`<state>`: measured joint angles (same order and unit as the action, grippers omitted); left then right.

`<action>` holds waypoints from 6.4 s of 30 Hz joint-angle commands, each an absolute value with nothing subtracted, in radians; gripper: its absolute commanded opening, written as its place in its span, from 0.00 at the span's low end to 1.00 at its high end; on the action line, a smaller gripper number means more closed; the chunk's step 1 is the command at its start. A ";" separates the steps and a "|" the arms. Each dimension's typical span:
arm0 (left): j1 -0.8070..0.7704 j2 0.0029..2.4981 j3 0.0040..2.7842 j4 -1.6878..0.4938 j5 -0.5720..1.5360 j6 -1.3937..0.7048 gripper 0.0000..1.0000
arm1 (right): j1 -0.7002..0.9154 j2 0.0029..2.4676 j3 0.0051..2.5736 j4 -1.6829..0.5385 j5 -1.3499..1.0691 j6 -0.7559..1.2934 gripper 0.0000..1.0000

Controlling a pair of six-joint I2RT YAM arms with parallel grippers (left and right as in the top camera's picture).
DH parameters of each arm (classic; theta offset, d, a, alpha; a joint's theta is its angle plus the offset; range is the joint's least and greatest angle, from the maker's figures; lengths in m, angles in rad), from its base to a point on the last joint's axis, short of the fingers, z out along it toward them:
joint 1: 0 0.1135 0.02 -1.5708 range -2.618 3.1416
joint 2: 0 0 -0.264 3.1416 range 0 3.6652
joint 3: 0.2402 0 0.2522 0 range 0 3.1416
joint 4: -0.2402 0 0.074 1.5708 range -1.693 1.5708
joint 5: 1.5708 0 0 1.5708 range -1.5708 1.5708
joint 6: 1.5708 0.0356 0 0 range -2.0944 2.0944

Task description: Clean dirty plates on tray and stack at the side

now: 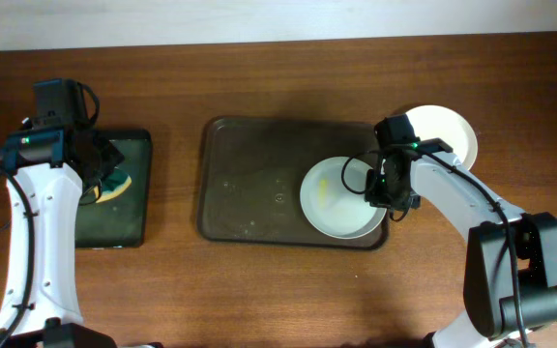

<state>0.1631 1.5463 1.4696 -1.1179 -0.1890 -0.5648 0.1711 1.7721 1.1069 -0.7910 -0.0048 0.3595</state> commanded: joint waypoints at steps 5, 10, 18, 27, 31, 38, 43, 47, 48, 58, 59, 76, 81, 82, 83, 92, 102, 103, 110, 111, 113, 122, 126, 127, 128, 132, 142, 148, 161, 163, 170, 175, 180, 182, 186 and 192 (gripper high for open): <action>0.164 1.539 1.467 -1.116 -0.179 -0.549 0.00 | 0.305 1.789 1.099 -0.760 -0.069 0.345 0.32; 0.164 1.539 1.467 -1.116 -0.179 -0.548 0.00 | 0.265 1.789 1.100 -0.726 0.004 0.409 0.40; 0.154 1.539 1.467 -1.115 -0.142 -0.548 0.00 | 0.263 1.870 1.097 -0.686 -0.094 0.425 0.29; -0.164 1.539 1.346 -0.979 0.094 -0.403 0.00 | 0.372 1.871 1.097 -0.554 -0.102 0.424 0.04; -0.300 1.539 1.238 -0.825 0.094 -0.486 0.00 | 0.440 1.871 1.097 -0.478 -0.150 0.425 0.04; -0.443 1.592 1.057 -0.487 0.128 -0.629 0.00 | 0.445 1.871 1.097 -0.477 -0.166 0.429 0.04; -0.449 1.737 1.057 -0.406 0.142 -0.680 0.00 | 0.445 1.871 1.097 -0.477 -0.166 0.429 0.04; -0.449 1.869 1.057 -0.377 0.152 -0.688 0.00 | 0.445 1.871 1.097 -0.474 -0.166 0.429 0.04; -0.449 1.895 1.057 -0.374 0.154 -0.670 0.00 | 0.445 1.871 1.097 -0.474 -0.166 0.429 0.04; -0.448 1.694 1.209 -0.690 -0.410 -0.545 0.00 | 0.445 1.871 1.097 -0.482 -0.154 0.428 0.04; -0.448 1.674 1.209 -0.679 -0.300 -0.545 0.00 | 0.445 1.871 1.097 -0.482 -0.154 0.428 0.04; -0.439 1.816 1.287 -0.876 -0.682 -0.610 0.00 | 0.444 1.869 1.099 -0.482 -0.137 0.423 0.04; -0.352 1.533 1.332 -0.879 -0.617 -0.614 0.00 | 0.448 1.795 1.160 -0.529 -0.093 0.353 0.04; -0.300 1.501 1.332 -0.873 -0.577 -0.614 0.00 | 0.454 1.777 1.189 -0.550 -0.088 0.308 0.04; -0.232 1.492 1.332 -0.873 -0.535 -0.614 0.00 | 0.468 1.761 1.224 -0.582 -0.059 0.274 0.04; 0.200 1.814 1.305 -0.760 -0.086 -0.521 0.00 | 0.857 1.720 1.647 -0.878 1.098 -0.011 0.04; 0.359 1.878 1.308 -0.753 0.027 -0.521 0.86 | 0.957 1.721 1.648 -0.874 1.378 -0.227 0.04; 0.365 1.852 1.308 -0.757 0.035 -0.498 0.84 | 0.957 1.721 1.648 -0.850 1.401 -0.260 0.04; 0.364 1.637 1.308 -0.797 0.039 -0.499 0.99 | 0.945 1.748 1.613 -0.941 0.949 -0.230 0.04; 0.364 1.637 1.308 -0.797 0.039 -0.500 0.99 | 0.941 1.760 1.614 -0.965 1.055 -0.170 0.04; 0.364 1.638 1.308 -0.797 0.038 -0.499 0.99 | 0.919 1.741 1.626 -0.965 1.209 0.083 0.04; 0.364 1.638 1.308 -0.797 0.038 -0.499 0.99 | -0.187 1.702 1.568 -1.004 -0.019 0.336 0.04; 0.364 1.638 1.308 -0.797 0.038 -0.499 0.99 | -0.364 1.809 1.473 -0.892 -0.072 0.357 0.04; 0.364 1.638 1.308 -0.797 0.038 -0.499 0.99 | -0.376 1.841 1.466 -0.854 -0.070 0.356 0.10; 0.364 1.638 1.308 -0.797 0.038 -0.499 0.99 | -0.376 1.857 1.466 -0.839 -0.068 0.356 0.13; 0.364 1.638 1.308 -0.797 0.038 -0.499 0.99 | -0.345 1.877 1.467 -0.812 -0.079 0.330 0.55; 0.364 1.638 1.308 -0.797 0.038 -0.499 0.99 | -0.166 1.220 1.224 -1.100 -0.079 0.331 0.98; 0.364 1.638 1.308 -0.797 0.038 -0.499 0.99 | 0.007 0.966 1.028 -1.123 -0.078 0.330 0.98; 0.364 1.638 1.308 -0.797 0.038 -0.499 0.99 | 0.089 0.668 0.784 -0.833 -0.104 0.213 0.98; 0.364 1.638 1.308 -0.797 0.038 -0.499 0.99 | 0.078 0.520 0.653 -0.724 -0.098 0.200 0.99; 0.364 1.638 1.308 -0.797 0.038 -0.499 0.99 | 0.077 0.035 0.152 -0.267 -0.120 0.169 0.98; 0.364 1.638 1.308 -0.797 0.038 -0.499 0.99 | 0.077 0.003 0.010 -0.063 -0.117 0.169 0.98; 0.364 1.638 1.308 -0.797 0.038 -0.499 0.99 | 0.078 0.003 0.006 -0.071 -0.094 0.146 0.98; 0.364 1.638 1.308 -0.797 0.038 -0.499 0.99 | 0.077 0.003 0.006 -0.070 -0.094 0.146 0.98; 0.364 1.638 1.308 -0.797 0.038 -0.499 0.99 | 0.077 0.003 0.006 -0.070 -0.094 0.146 0.98; 0.364 1.638 1.308 -0.797 0.038 -0.499 0.99 | 0.077 0.003 0.006 -0.070 -0.094 0.146 0.98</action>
